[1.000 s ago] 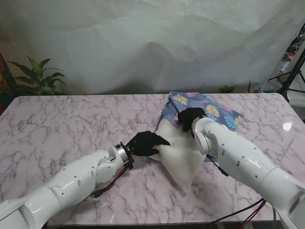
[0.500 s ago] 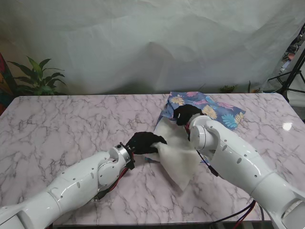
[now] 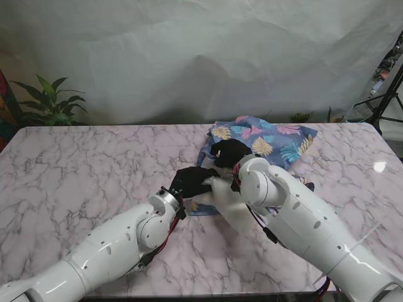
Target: Put a pillowcase on a pillow
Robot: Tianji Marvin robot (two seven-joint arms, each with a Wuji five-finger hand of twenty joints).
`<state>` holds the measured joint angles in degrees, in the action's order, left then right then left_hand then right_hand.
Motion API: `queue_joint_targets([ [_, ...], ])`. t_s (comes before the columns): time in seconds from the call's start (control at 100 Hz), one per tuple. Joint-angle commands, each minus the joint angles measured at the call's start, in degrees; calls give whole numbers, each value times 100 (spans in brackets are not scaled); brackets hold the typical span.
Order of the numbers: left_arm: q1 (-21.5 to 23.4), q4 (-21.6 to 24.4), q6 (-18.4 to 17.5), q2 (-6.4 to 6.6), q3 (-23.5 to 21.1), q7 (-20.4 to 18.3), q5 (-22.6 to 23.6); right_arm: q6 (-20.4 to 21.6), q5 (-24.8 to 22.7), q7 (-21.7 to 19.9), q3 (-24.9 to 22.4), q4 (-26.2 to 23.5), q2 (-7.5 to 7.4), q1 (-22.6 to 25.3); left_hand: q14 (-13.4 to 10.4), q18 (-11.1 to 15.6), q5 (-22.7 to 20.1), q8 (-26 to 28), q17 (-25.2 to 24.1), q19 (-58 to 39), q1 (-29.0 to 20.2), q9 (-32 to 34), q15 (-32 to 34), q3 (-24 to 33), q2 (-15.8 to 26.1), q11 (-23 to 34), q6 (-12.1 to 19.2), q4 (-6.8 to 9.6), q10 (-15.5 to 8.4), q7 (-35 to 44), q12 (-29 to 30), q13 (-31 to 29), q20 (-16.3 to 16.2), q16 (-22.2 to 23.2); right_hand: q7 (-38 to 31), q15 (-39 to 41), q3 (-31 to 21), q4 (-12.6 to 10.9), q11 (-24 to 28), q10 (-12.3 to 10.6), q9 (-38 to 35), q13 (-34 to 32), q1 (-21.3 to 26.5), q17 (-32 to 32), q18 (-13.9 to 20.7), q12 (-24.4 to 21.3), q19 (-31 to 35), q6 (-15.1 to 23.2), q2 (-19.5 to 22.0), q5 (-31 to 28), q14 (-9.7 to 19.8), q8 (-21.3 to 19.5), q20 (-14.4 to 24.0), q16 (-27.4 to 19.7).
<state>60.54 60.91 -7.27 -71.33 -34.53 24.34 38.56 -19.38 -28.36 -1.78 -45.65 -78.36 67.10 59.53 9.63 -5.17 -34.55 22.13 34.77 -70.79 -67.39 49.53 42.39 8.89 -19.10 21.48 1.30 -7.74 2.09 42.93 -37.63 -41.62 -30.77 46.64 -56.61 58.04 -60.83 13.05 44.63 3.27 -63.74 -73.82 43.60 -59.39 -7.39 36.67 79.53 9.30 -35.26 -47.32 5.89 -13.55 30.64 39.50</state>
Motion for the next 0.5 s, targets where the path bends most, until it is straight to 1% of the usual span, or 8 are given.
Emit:
queue_joint_targets([
  [0.0,-8,207,138,-43,-111,-40,-18,14,0,-53,-22,-265,26,125,-116,715,-386,198,161,-535,-658,322,496,683,796,418,-288,498,91,499,-205,-249,-322,196,-616,613,-225,-66,614,99,-83,-249,301,-200,28,193,206,172,458,-232,674,-393,94,113],
  [0.09,41,362,318,-8,-247,-97,-19,-54,-39,-254,-73,-412,-45,181,-115,712,-397,227,161,-536,-658,309,473,718,796,427,-273,491,83,511,-221,-260,-314,186,-618,646,-213,-75,625,108,-75,-246,314,-204,37,203,219,168,463,-231,686,-411,112,121],
  [0.25,74,517,471,127,-469,-309,124,-54,-227,-813,-178,-581,-241,267,-54,664,-491,240,206,-505,-658,341,422,774,759,418,-222,482,56,503,-263,-303,-273,161,-626,735,-217,-97,650,116,-72,-248,321,-217,40,220,257,168,444,-240,721,-452,155,146],
  [0.38,36,496,493,221,-566,-491,232,28,-330,-1207,-278,-689,-375,355,-27,652,-577,202,203,-496,-658,361,388,818,719,379,-203,477,56,458,-296,-306,-255,145,-621,767,-232,-106,656,107,-73,-243,314,-216,36,225,263,181,434,-249,730,-466,171,155],
  [0.49,-23,366,522,226,-582,-611,145,85,-282,-1358,-354,-726,-418,406,-23,609,-608,192,177,-452,-658,366,358,850,700,352,-196,471,51,442,-316,-288,-232,132,-622,791,-242,-115,662,100,-73,-245,306,-221,31,233,270,200,418,-256,724,-484,186,160],
])
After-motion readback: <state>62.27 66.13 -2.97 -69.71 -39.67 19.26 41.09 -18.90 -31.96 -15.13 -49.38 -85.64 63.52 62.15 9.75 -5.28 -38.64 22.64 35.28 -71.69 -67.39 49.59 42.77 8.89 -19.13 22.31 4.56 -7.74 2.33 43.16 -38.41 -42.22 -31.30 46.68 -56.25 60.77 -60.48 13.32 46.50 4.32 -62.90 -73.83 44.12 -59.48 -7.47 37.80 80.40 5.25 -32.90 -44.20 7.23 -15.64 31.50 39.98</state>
